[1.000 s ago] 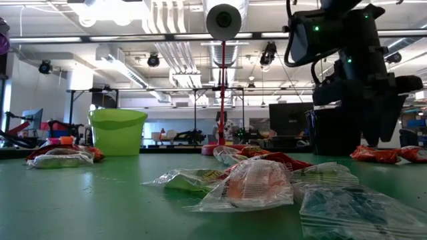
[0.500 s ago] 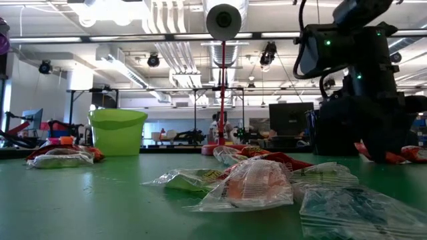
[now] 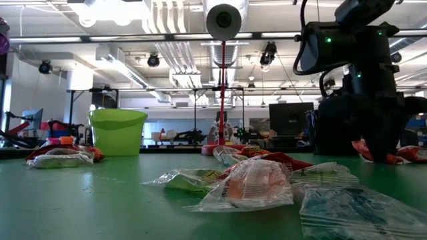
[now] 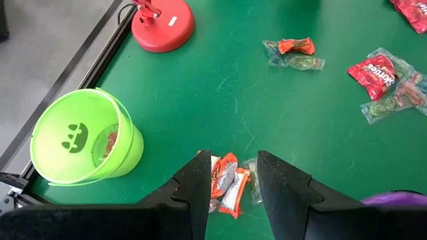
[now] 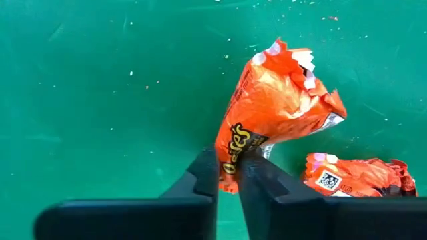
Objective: Sort candy
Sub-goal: Put the orange candy into the violet bucket
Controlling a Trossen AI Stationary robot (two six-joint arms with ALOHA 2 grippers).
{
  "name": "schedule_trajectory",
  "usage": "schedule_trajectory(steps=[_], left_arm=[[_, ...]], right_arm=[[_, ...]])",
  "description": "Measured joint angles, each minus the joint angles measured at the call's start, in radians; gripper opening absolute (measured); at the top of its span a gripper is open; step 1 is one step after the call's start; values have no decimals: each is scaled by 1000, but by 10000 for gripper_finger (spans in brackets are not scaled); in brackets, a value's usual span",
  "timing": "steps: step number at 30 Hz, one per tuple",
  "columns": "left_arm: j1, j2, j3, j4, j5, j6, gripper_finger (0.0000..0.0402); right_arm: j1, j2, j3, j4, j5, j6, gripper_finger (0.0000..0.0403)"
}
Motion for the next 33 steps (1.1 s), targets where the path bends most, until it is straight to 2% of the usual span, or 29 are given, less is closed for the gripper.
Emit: schedule_trajectory(steps=[10,15,22,33], left_arm=[[0,1,0,0,0,1,105],[0,2,0,0,0,-61,105],[0,11,0,62,-3,-110,105],[1,72,0,288,-26,-95,105]], right_arm=[[8,-102,67,-5,16,-16,13],[27,-161,159,4,84,-57,13],[26,-160,336,93,117,-254,13],[24,-42,592,101,135,-590,13]])
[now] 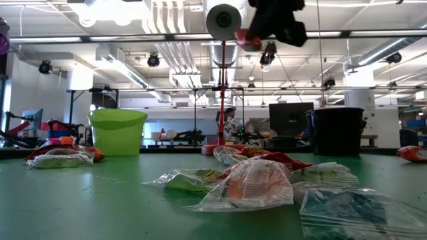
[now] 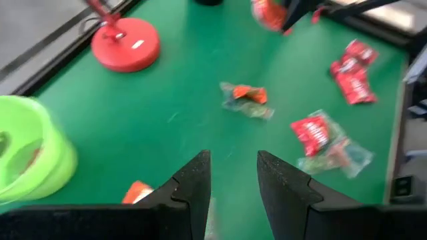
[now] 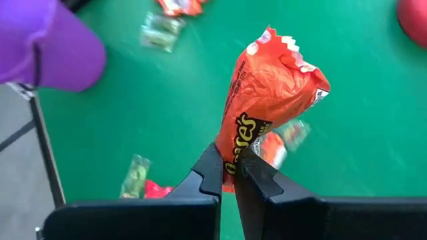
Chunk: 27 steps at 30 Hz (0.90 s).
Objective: Sort candy
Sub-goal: Put the orange candy into the violet bucket
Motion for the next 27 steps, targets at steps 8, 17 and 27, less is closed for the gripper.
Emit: schedule_trajectory(steps=[8,17,27], left_arm=[[8,56,0,124,18,37,105],[61,99,0,146,106,50,105],[66,176,10,177,63,116,105]], right_arm=[[5,97,155,9,-36,-130,13],[6,157,246,13,-55,-186,13],[15,161,255,7,-63,-204,13]])
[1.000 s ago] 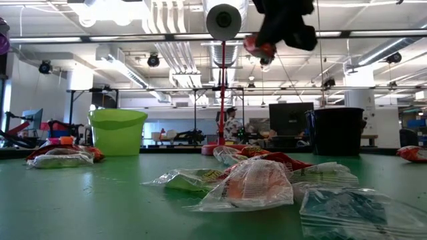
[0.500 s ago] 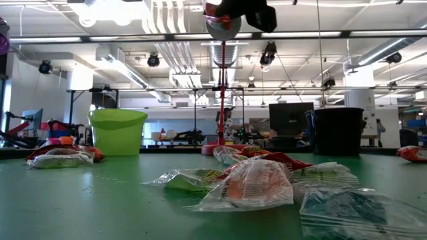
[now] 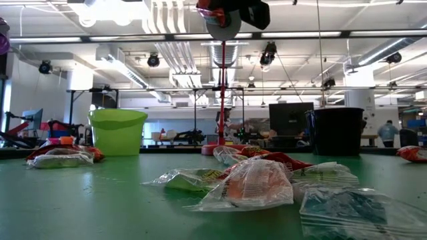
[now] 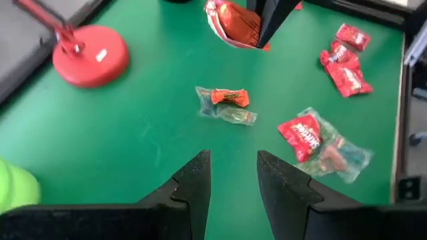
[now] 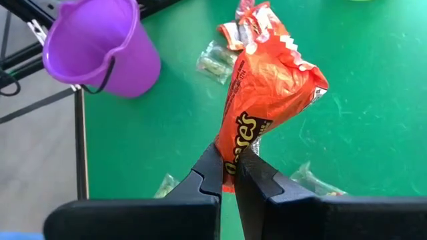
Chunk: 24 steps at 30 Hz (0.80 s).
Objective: Sort candy
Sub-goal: Put the orange candy into the violet bucket
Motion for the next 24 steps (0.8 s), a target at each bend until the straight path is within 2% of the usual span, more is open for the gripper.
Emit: schedule_trajectory(steps=[4,12,19,24], left_arm=[[0,28,8,26,51,-29,105],[10,28,24,389,103,107,107],[52,34,20,391,120,142,140],[63,58,16,390,122,223,159]], right_arm=[[0,-6,0,-2,0,-29,13],[0,-16,0,4,0,-36,13],[25,-18,6,82,-34,-42,13],[55,-20,29,131,-54,-86,13]])
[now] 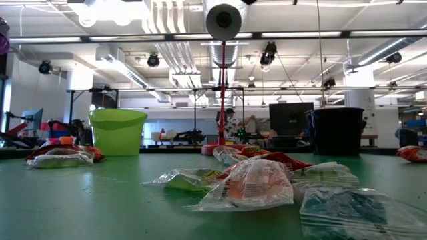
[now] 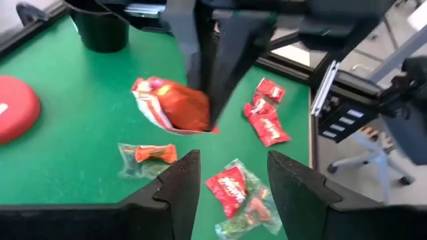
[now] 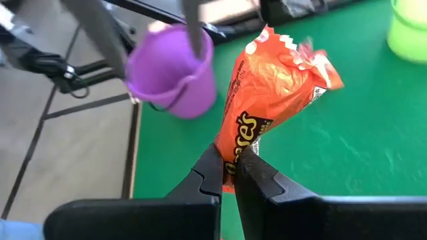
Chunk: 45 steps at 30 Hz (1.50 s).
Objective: Sort candy
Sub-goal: Put the orange candy into the violet bucket
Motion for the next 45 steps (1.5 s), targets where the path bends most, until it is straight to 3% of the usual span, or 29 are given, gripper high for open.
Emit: schedule_trajectory(steps=[11,31,45], left_arm=[[35,53,-1,43,2,76,150],[82,40,3,190,90,154,138],[85,40,1,198,89,180,51]], right_arm=[[37,-1,37,28,1,-50,13],[64,-2,38,29,0,-76,13],[65,-2,38,26,2,-70,13]])
